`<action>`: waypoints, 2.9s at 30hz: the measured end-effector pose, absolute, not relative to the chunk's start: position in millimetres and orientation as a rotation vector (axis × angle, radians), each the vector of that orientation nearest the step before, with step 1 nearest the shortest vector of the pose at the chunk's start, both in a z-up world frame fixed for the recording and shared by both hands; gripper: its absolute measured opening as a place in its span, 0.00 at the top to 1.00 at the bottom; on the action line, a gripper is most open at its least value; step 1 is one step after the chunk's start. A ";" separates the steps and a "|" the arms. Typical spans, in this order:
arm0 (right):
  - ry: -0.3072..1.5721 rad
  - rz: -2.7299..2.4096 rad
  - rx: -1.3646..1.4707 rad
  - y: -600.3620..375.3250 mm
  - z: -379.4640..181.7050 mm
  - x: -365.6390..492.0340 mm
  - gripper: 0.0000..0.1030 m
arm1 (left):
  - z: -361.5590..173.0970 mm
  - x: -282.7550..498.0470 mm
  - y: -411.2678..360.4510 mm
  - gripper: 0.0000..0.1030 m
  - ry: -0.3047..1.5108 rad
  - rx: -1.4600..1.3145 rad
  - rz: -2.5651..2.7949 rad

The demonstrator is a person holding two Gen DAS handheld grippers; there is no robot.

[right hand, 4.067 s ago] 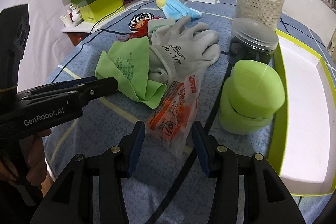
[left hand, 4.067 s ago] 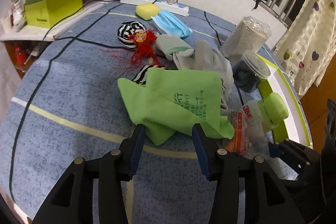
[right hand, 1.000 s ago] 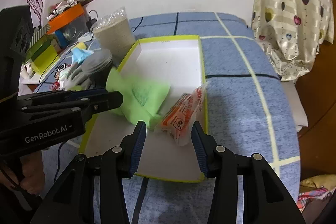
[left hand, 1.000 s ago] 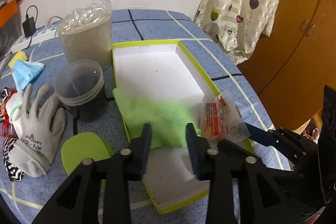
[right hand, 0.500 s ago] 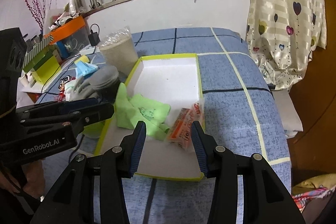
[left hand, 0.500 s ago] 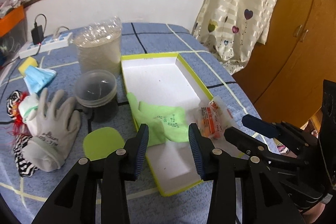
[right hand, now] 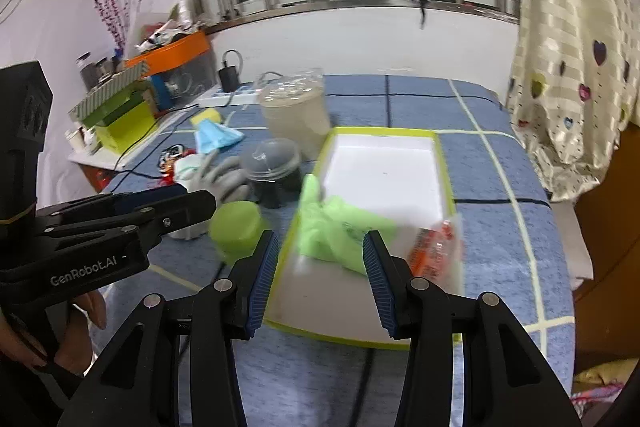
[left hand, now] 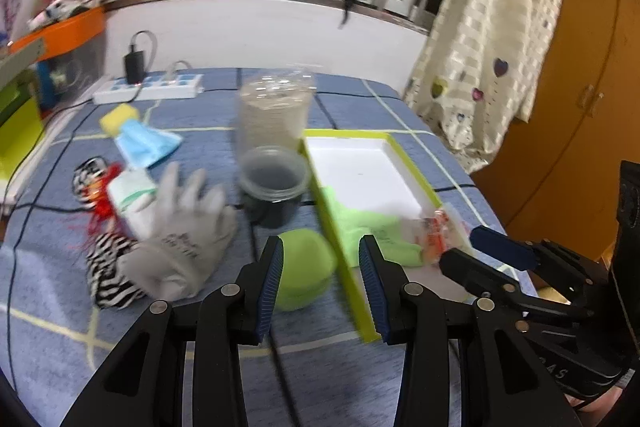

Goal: Organize soft objects
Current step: 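Open both grippers to drop the packet and cloth inside the white tray, then move the right gripper to the white glove while the left gripper approaches the striped sock, then grasp the white glove with the right gripper while the left gripper grasps the striped sock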

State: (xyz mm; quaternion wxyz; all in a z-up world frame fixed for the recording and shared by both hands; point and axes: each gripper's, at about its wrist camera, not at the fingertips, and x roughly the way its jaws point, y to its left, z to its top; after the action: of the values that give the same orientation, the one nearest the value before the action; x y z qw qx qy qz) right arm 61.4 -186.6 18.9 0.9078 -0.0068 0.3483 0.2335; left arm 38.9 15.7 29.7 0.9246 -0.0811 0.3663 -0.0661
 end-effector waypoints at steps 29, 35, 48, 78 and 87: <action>0.732 0.689 -0.139 -79.2 20.2 58.8 0.56 | -2.5 10.8 139.6 0.63 0.778 -0.317 0.099; 0.757 0.757 -0.202 -46.5 10.0 62.2 0.56 | -13.1 15.1 163.5 0.63 0.798 -0.357 0.145; 0.843 0.795 -0.308 14.8 -23.8 83.3 0.56 | -46.8 37.2 204.6 0.63 0.868 -0.439 0.189; 0.832 0.767 -0.433 42.8 -39.6 89.5 0.87 | -58.2 49.4 203.6 0.89 0.858 -0.477 0.063; 0.711 0.816 -0.355 21.4 -0.7 68.3 0.87 | -25.1 23.7 199.0 0.90 0.781 -0.459 0.104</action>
State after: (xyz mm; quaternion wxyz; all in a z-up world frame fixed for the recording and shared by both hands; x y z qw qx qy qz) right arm 68.3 21.4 -0.7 0.8421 -0.1681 0.3368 0.3863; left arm 23.7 199.0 -25.1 0.8979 -0.2216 0.3770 0.0500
